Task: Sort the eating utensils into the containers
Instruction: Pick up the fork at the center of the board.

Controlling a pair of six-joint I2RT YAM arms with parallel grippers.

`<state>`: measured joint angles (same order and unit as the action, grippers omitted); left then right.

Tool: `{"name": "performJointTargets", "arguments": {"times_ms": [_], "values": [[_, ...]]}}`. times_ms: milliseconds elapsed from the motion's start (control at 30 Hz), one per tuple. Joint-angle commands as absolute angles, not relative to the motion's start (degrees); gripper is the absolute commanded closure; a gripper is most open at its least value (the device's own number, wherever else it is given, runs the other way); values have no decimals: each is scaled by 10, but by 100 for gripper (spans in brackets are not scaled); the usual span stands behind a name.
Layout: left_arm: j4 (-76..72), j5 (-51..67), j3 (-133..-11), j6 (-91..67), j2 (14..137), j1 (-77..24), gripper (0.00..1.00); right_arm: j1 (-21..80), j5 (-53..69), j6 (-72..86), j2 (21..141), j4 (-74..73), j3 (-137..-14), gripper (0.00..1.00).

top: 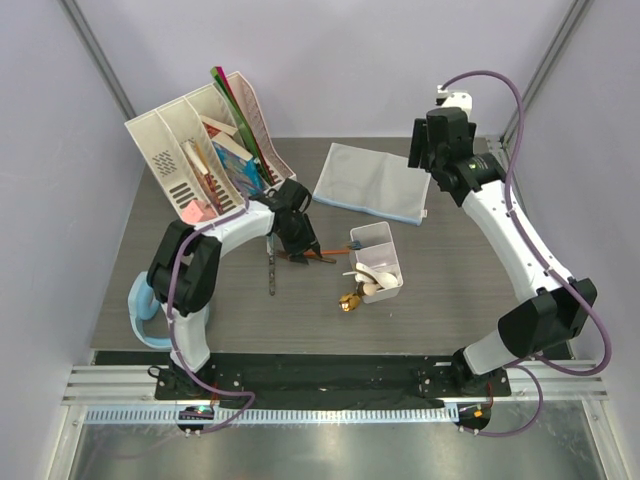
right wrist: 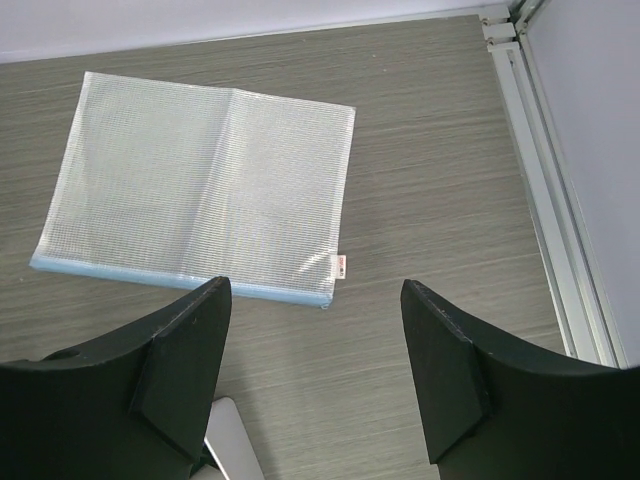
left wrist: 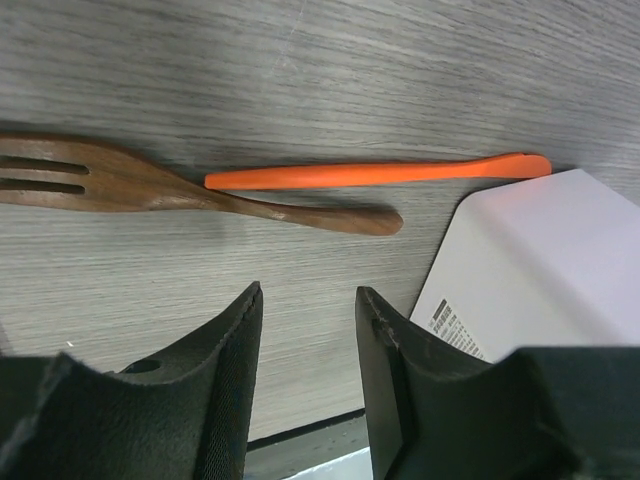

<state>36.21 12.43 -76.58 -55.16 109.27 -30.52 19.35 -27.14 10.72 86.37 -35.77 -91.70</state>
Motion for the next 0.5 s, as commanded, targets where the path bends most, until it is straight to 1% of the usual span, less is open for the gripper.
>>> {"name": "performJointTargets", "arguments": {"times_ms": [0,467], "values": [[349,95,-779,-578,1099,-309,57,181,-252,106,838,-358,-911,26],[356,71,-817,-581,1141,-310,57,162,-249,99,792,-359,-853,26]]}}
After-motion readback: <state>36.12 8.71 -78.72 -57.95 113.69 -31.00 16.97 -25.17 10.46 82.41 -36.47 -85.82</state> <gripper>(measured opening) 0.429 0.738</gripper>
